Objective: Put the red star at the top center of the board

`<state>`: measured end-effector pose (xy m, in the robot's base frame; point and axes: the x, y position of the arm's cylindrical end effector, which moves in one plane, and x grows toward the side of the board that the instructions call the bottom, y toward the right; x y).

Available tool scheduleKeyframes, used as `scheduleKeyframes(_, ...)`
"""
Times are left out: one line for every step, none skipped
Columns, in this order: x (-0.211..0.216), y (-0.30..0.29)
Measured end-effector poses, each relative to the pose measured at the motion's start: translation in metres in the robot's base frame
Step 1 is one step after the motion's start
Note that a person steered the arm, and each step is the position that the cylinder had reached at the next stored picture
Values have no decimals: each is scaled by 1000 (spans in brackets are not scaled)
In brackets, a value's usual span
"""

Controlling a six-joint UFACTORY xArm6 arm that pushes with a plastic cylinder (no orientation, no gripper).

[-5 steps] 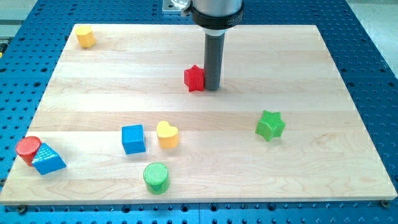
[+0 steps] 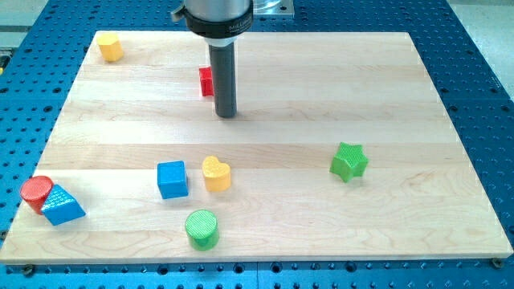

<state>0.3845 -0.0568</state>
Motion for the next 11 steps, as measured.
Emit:
scheduleKeyframes(-62,-3)
scheduleKeyframes(-52,-50)
scheduleKeyframes(-74,-84)
scheduleKeyframes(-77,-8)
scheduleKeyframes(-66,58)
scheduleKeyframes(-53,-6)
scheduleKeyframes(-53,-65)
scheduleKeyframes(-94,-65)
scheduleKeyframes(-116,-32)
scheduleKeyframes(-108,16)
scheduleKeyframes(-79,-10)
